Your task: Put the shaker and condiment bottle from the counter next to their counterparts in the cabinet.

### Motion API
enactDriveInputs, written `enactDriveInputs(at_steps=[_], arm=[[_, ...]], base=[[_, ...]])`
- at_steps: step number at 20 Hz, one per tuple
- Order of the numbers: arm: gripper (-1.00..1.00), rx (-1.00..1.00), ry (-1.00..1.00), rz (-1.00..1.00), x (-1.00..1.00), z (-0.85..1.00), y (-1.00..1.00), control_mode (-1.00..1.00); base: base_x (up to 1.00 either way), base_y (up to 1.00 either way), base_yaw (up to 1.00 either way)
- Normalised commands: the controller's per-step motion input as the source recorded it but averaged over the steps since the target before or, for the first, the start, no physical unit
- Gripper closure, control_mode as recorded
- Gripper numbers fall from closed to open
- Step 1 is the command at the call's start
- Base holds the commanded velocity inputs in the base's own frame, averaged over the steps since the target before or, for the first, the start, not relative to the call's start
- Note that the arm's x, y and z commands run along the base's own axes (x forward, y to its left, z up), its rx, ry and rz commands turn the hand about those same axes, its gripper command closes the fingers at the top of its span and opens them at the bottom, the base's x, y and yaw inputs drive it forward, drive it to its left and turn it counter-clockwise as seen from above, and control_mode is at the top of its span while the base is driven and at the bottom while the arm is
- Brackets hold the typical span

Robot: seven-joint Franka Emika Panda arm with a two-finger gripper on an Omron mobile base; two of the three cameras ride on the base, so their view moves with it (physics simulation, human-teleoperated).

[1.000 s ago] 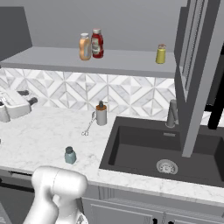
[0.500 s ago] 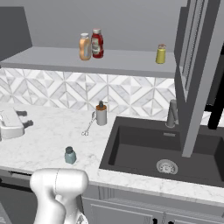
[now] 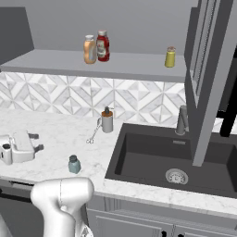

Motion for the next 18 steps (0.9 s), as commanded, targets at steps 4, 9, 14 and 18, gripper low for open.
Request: enactDriveInputs(at_steps=[4,9,14,18], arm=[[-1.0,0.01,0.0,0.0,0.09,-0.61,-0.19,-1.0],[-1.0,0.05,0.0,0.0,0.0,-0.35,-0.14,-1.0],[-1.0,0.03,0.01,0.0,0.0,-0.21,-0.1,-1.0],[-1.0,0.0,0.02,0.0,0.02,-0.14,-0.02,-1.0]], base=[[0.0,0.0,0.0],[0.0,0.0,0.0],[0.0,0.0,0.0],[0.0,0.0,0.0]])
